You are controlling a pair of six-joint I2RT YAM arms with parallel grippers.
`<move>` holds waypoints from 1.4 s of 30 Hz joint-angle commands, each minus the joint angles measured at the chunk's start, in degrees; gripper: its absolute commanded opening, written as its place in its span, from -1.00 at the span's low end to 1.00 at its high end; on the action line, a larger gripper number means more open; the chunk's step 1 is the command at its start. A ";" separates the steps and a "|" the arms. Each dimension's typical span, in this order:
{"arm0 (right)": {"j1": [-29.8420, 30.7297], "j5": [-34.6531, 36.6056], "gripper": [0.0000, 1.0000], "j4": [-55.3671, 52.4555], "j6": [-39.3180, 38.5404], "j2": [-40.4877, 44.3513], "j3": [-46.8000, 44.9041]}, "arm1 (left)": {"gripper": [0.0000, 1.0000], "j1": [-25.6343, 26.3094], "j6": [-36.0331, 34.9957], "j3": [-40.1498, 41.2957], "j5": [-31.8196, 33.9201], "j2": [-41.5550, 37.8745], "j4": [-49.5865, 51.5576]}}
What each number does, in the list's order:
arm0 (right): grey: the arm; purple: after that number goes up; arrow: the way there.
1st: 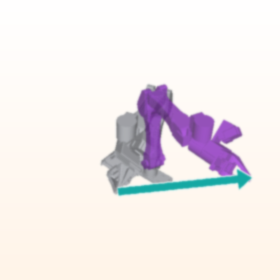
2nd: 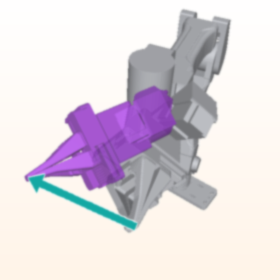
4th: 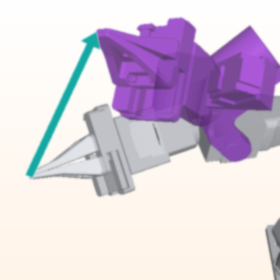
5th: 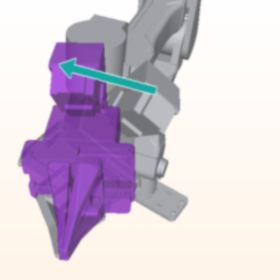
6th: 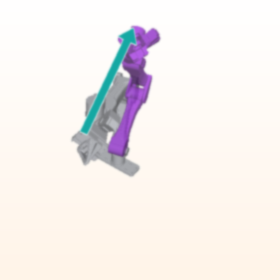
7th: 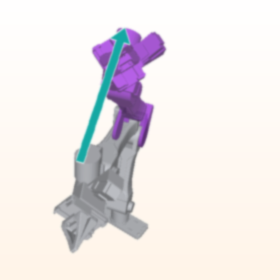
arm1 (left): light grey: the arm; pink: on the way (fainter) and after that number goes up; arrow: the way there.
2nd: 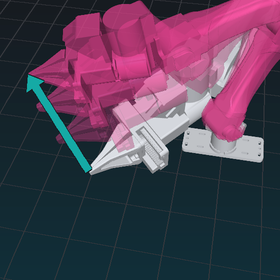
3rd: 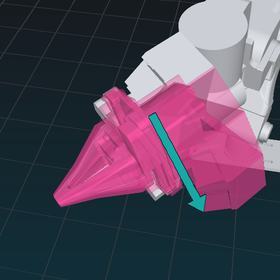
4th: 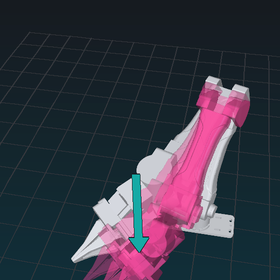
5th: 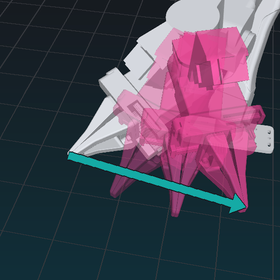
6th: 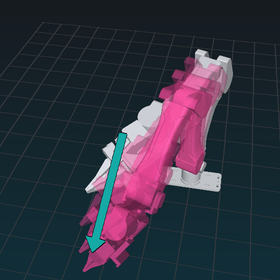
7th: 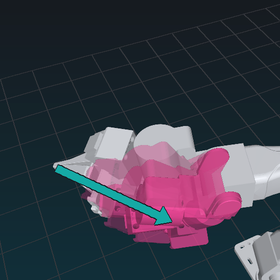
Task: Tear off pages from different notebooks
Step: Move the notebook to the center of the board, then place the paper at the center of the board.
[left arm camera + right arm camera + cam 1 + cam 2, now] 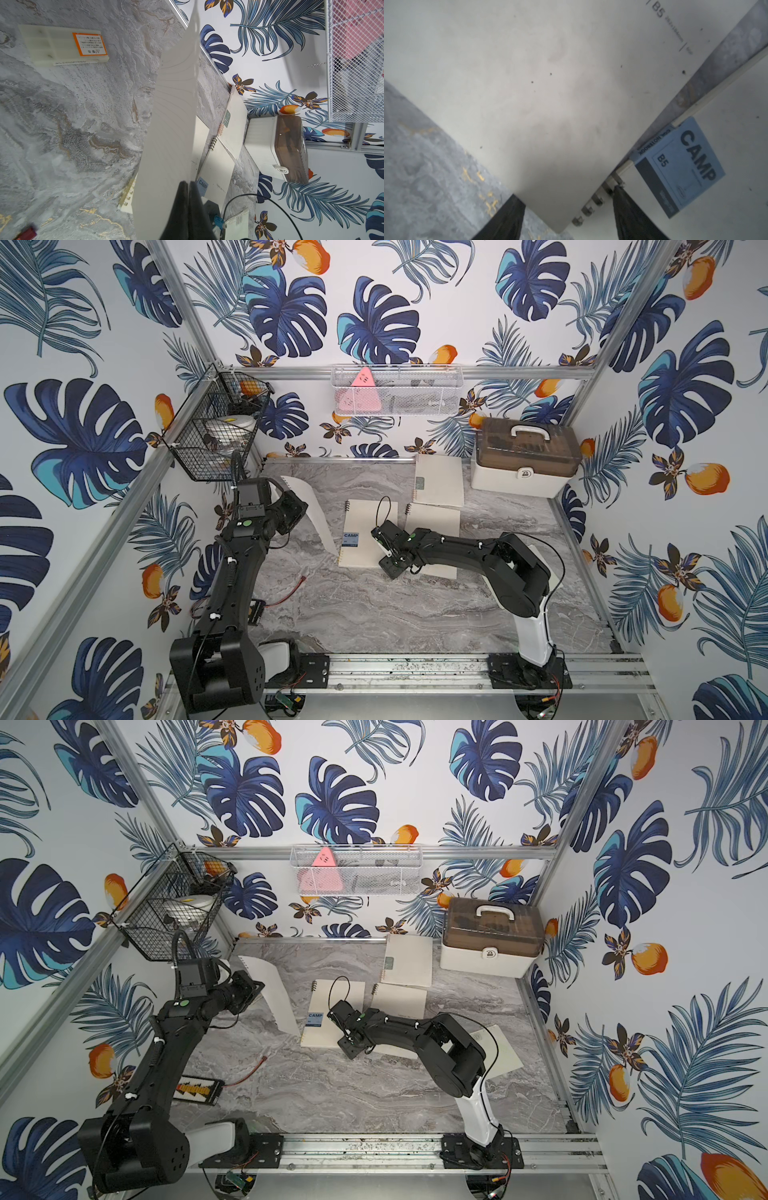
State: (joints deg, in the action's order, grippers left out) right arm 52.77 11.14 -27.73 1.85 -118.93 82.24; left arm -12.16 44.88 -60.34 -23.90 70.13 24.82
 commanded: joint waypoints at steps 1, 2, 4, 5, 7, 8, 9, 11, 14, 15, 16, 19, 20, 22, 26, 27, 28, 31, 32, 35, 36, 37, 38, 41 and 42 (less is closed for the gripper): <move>-0.04 0.63 0.33 -1.64 -1.44 -4.67 5.28 | -1.00 -0.46 -0.02 0.27 -1.49 -0.65 -1.62; -0.17 0.54 0.33 -1.99 -1.77 -6.66 8.07 | -1.00 -0.66 -0.02 0.29 -1.58 -0.85 -1.46; -0.46 -0.76 0.33 -2.44 -3.09 -10.74 13.45 | -1.00 -1.24 0.14 0.26 -2.06 -1.29 -1.23; -0.86 -1.28 0.33 -3.73 -3.24 -13.31 17.23 | -1.00 -1.53 0.12 0.23 -2.49 -1.44 -1.14; -1.52 -2.04 0.33 -5.95 -3.09 -16.43 22.32 | -1.00 -2.06 -0.31 -0.03 -3.18 -1.80 -0.47; -2.06 -2.85 0.34 -6.33 -2.77 -17.40 23.97 | -1.00 -2.19 -0.49 -0.13 -3.99 -1.84 -0.15; -2.56 -3.77 0.34 -6.36 -2.48 -17.71 24.72 | -1.00 -2.31 -0.69 0.07 -5.12 -2.00 0.01; -3.69 -5.43 0.36 -5.36 -1.69 -16.32 23.67 | -1.00 -2.25 -0.01 2.42 -7.91 -2.71 -1.59; -5.00 -7.34 0.38 -2.12 -1.02 -10.88 17.10 | -1.00 -2.23 3.29 8.61 -10.22 -4.30 -4.88; -5.17 -7.54 0.38 -1.64 -0.88 -9.41 15.20 | -1.00 -2.17 4.22 10.47 -10.28 -4.72 -5.49; -5.52 -7.54 0.39 -1.18 -0.61 -6.94 12.43 | -1.00 -2.01 5.57 13.00 -10.75 -5.28 -6.84; -6.44 -7.82 0.41 -0.31 0.51 -0.63 5.48 | -1.00 -1.47 5.92 17.89 -9.64 -6.03 -7.06; -6.74 -8.07 0.43 0.28 0.47 1.61 2.99 | -1.00 -1.38 5.27 19.19 -8.89 -6.33 -6.45; -7.68 -8.65 0.44 0.80 0.91 5.53 -0.54 | -1.00 -1.29 4.72 21.02 -7.09 -6.91 -5.48; -10.05 -10.82 0.45 2.75 1.32 10.91 -6.31 | -1.00 -1.49 2.83 19.66 1.75 -5.60 -0.86; -10.58 -11.19 0.45 3.06 1.39 11.74 -7.07 | -1.00 -2.07 2.53 18.79 3.09 -4.49 -0.15; -11.14 -11.44 0.45 3.30 1.51 12.49 -7.75 | -1.00 -2.64 2.49 18.07 3.49 -2.89 -0.87; -12.11 -11.92 0.45 4.06 1.36 13.84 -9.18 | -1.00 -3.59 1.25 12.14 2.58 3.48 -3.57; -12.46 -12.29 0.45 4.16 1.48 14.03 -9.39 | -1.00 -3.66 0.06 9.13 4.12 5.62 -3.22; -13.32 -13.79 0.45 5.36 1.49 14.93 -10.41 | -1.00 -5.92 -4.68 -0.61 4.08 12.76 0.81; -13.60 -14.26 0.45 5.65 1.50 15.17 -10.72 | -1.00 -7.23 -6.58 -3.32 4.51 14.92 1.93; -13.88 -14.80 0.45 5.90 1.49 15.46 -11.08 | -1.00 -8.59 -8.27 -5.95 5.76 17.06 3.53; -14.10 -15.08 0.46 6.21 1.51 15.57 -11.40 | -1.00 -9.57 -8.98 -7.64 8.24 18.59 4.76; -14.96 -16.84 0.46 7.10 1.69 16.18 -12.26 | -1.00 -11.95 -11.39 -11.58 17.30 22.33 8.47; -14.98 -17.06 0.46 7.30 1.69 16.28 -12.40 | -1.00 -12.62 -11.77 -11.73 19.19 22.89 8.82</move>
State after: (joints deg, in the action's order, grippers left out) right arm 38.09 -3.75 -22.35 3.27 -103.39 70.17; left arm -23.49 37.50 -70.54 -13.21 91.50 28.25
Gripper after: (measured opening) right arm 0.728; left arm 0.058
